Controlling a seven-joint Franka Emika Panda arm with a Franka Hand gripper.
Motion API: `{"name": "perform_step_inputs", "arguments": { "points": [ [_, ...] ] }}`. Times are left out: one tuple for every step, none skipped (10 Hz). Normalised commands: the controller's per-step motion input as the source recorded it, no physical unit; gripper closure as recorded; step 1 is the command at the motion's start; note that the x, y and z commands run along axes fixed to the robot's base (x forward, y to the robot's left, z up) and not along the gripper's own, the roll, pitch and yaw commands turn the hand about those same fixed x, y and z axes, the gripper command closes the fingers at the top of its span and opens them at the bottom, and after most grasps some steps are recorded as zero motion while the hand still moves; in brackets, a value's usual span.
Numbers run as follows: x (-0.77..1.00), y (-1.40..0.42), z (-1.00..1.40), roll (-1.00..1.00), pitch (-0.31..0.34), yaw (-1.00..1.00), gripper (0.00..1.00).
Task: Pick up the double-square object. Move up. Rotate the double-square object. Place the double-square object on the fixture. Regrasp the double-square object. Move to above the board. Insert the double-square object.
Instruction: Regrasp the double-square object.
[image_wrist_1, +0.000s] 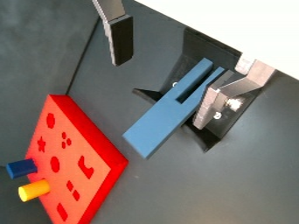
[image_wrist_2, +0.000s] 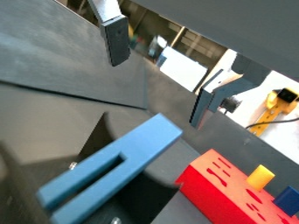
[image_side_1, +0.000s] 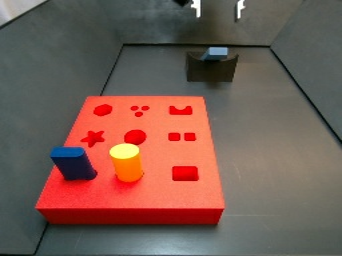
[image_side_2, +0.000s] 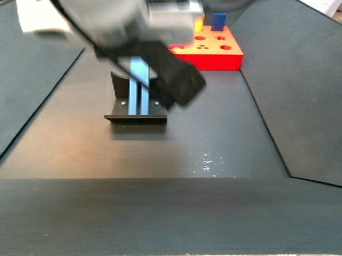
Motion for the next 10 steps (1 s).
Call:
{"name": "perform_step_inputs", "arguments": {
  "points": [
    [-0.01, -1.0, 0.86, 1.0, 0.069, 0.02, 0.0],
    [-0.05, -1.0, 0.82, 1.0, 0.058, 0.02, 0.0],
    [-0.06, -1.0, 0.74, 1.0, 0.052, 0.01, 0.0],
    [-0.06, -1.0, 0.7, 1.0, 0.051, 0.01, 0.0],
    [-0.07, -1.0, 0.56, 1.0, 0.047, 0.01, 0.0],
    [-0.06, -0.83, 0.35, 1.0, 0.043, 0.01, 0.0],
    [-0.05, -0.58, 0.16, 1.0, 0.038, 0.01, 0.0],
    [-0.04, -0.44, 0.12, 1.0, 0.036, 0.01, 0.0],
    [-0.04, -0.16, 0.07, 1.0, 0.03, 0.01, 0.0],
    [-0.05, -0.04, 0.05, 1.0, 0.026, 0.01, 0.0]
  ]
}}
